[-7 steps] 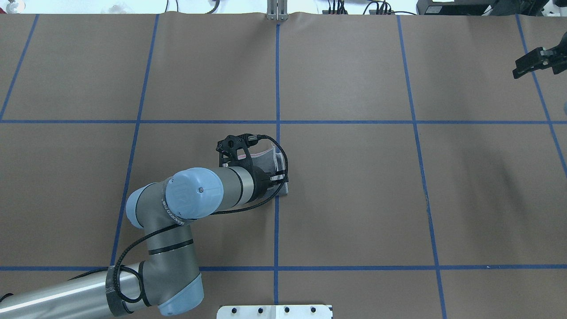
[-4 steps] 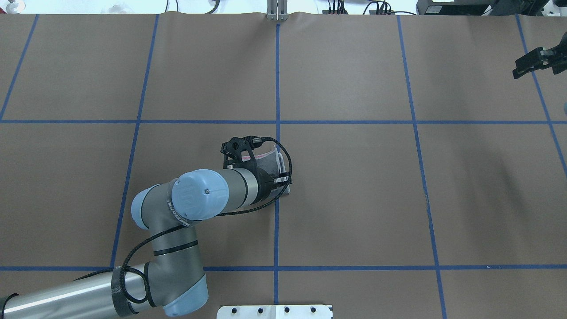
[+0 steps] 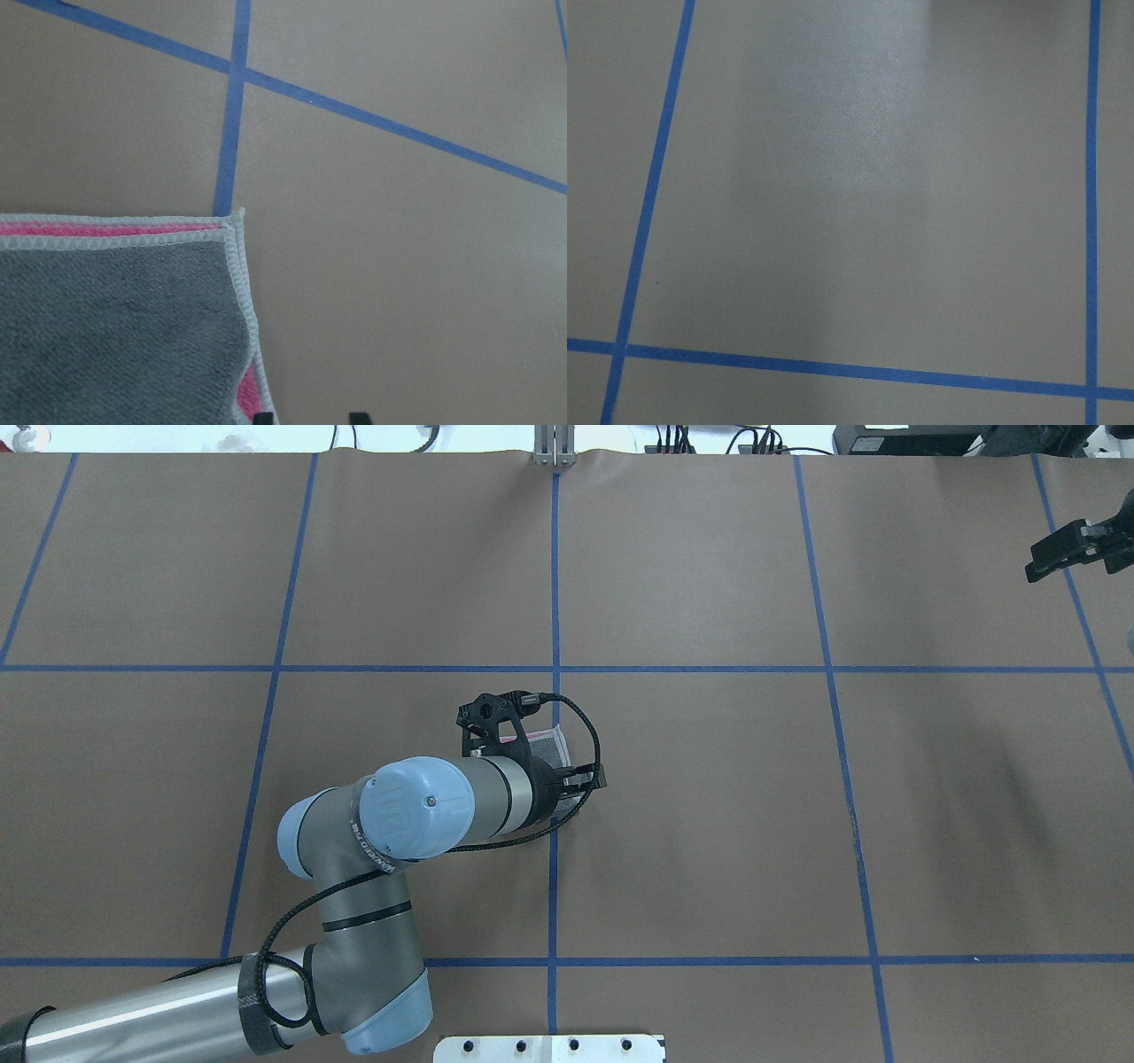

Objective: Fold towel twice with both arms

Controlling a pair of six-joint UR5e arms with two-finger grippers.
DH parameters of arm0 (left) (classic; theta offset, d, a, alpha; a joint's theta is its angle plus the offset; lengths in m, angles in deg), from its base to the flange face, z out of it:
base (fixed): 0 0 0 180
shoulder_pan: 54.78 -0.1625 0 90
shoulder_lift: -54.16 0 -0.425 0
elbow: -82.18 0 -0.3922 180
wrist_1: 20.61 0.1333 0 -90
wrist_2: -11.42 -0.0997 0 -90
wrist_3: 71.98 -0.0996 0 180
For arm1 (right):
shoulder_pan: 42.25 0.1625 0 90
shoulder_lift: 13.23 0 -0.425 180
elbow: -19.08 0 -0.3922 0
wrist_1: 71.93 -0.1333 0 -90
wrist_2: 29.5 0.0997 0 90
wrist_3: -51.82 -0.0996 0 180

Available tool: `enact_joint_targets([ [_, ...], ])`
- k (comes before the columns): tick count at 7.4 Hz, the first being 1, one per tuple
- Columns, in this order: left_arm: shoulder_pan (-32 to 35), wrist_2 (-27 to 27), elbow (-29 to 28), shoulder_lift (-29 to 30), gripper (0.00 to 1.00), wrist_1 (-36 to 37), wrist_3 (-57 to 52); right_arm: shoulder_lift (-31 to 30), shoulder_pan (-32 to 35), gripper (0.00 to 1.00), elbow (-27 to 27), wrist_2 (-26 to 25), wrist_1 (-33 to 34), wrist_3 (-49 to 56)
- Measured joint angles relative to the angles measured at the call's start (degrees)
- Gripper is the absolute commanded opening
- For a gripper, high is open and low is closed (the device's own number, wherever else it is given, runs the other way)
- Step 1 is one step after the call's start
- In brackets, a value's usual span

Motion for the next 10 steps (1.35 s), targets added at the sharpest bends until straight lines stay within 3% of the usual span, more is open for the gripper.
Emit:
enact_joint_targets([
  [2,1.06,1.51,4.86,0.09,1.0,8.13,-1.89,-0.06,0.02,1.0,0.1,0.06,0.02,0.18],
  [5,8.22,9.59,12.62,-1.88,1.0,22.78,-12.91,-1.46,3.54,1.0,2.62,2.39,0.1,6.45],
  [7,16.21,16.7,17.36,-8.13,1.0,28.88,-27.54,-5.57,8.73,1.0,3.94,3.42,0.24,15.51],
  [10,33.63,31.2,19.0,-21.18,1.0,30.38,-53.5,-13.46,14.88,1.0,4.22,5.46,0.51,21.04],
])
